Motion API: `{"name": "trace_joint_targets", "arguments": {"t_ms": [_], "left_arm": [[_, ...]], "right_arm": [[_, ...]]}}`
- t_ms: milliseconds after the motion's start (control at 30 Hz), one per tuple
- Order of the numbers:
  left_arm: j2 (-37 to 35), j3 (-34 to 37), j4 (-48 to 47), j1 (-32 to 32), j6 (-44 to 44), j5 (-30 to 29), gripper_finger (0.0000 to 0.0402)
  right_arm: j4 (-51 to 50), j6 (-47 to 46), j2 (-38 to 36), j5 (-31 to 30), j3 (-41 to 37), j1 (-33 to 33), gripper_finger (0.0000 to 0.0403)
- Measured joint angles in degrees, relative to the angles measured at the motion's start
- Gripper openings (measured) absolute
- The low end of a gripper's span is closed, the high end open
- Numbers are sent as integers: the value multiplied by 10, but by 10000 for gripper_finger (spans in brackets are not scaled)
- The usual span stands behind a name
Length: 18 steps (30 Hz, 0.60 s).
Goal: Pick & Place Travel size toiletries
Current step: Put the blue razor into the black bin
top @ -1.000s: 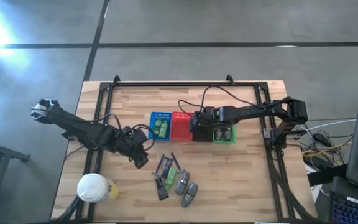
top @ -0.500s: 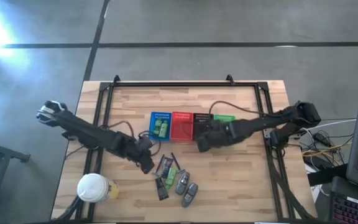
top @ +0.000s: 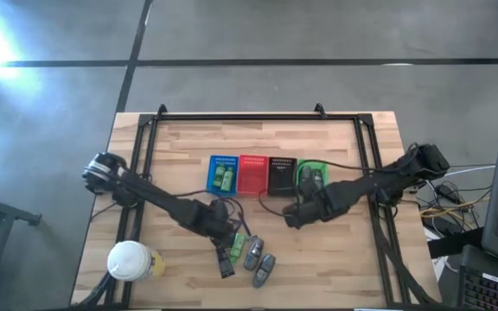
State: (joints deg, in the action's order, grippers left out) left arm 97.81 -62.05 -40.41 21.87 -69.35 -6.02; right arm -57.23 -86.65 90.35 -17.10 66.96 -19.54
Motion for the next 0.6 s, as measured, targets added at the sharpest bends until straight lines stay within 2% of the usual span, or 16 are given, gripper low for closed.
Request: {"name": "trace_joint_targets", "arguments": {"t_ms": [200,400,600], "left_arm": [[31,-2,4,-3,-21,-8,263],[60,-4,12,-4,-27,-16,191],[55,-5,11,-6,-23,-29,111]], "right_arm": [[-2,17,0,-11,0,-9,292],[-13,36,-2,-11,0,-9,274],[-13,44,-6,-11,0,-9,249]]}}
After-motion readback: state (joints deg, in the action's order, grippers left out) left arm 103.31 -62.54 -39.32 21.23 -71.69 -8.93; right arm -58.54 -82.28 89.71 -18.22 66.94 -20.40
